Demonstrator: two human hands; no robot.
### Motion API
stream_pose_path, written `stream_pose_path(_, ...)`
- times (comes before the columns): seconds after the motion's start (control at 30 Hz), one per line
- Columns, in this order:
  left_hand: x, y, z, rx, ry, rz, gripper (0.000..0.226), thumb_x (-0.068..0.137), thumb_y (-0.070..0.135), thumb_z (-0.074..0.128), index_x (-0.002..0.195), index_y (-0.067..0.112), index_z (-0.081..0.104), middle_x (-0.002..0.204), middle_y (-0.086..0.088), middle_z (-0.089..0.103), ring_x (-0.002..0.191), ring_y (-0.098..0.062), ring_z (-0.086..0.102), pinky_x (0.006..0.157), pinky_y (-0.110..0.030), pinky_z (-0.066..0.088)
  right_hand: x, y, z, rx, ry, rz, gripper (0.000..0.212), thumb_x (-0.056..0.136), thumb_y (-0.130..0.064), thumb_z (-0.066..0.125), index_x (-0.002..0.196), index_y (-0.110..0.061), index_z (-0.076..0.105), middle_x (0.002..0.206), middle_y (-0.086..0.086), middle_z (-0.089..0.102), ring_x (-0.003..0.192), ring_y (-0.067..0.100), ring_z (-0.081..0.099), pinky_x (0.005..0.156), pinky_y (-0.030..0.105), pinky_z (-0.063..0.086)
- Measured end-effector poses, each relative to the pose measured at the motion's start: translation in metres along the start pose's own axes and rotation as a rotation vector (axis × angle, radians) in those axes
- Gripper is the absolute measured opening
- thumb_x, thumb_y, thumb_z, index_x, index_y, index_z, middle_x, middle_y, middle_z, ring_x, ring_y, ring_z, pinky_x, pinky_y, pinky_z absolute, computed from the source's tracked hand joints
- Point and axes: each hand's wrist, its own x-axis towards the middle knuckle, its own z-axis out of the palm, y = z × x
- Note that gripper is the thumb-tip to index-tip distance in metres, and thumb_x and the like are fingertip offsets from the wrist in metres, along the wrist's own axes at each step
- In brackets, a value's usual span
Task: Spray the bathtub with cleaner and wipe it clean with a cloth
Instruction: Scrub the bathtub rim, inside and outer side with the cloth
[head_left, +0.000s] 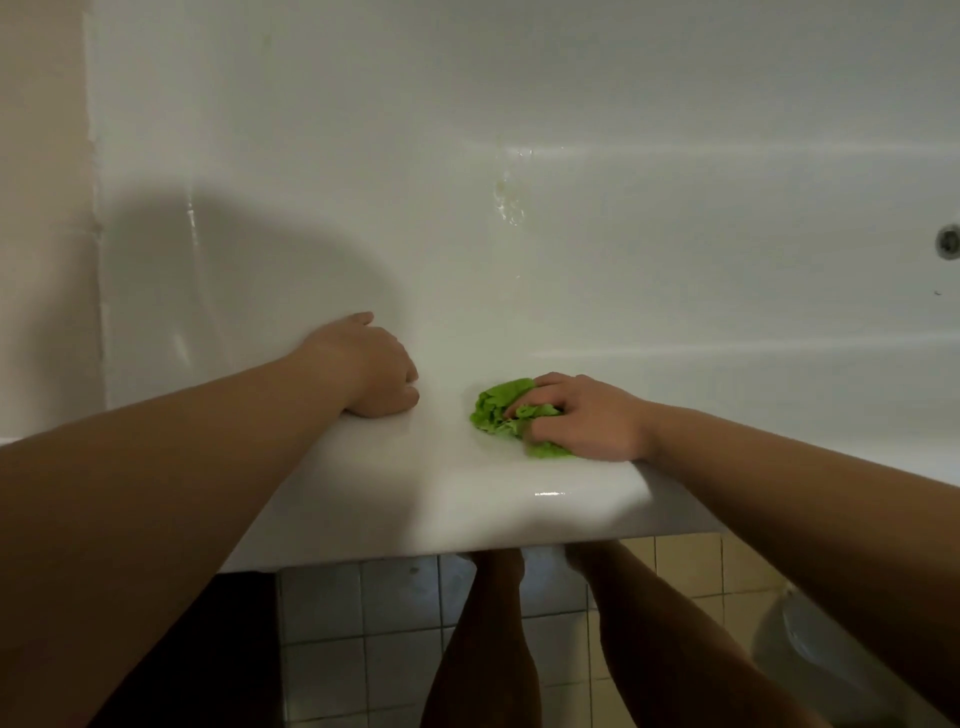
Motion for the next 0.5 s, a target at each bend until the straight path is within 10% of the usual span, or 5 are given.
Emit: stream_pose_path(0.5,0.047,-0.006,0.002,0.089,-0.036,0.066,0.058,0.102,0.055,0.019,0.147,0.036,0.05,0.161,0.007,0.04,0.152,-0.014,0.028,0.127,-0.046,0.005,0.07,0.045,0.0,-0.056,-0.055,0.084,0.043,0.092,-0.053,0.059,0.135,-0.054,0.059,0.157,-0.011,0.037,0.135,0.022,0.042,0.117,0.037,0.032)
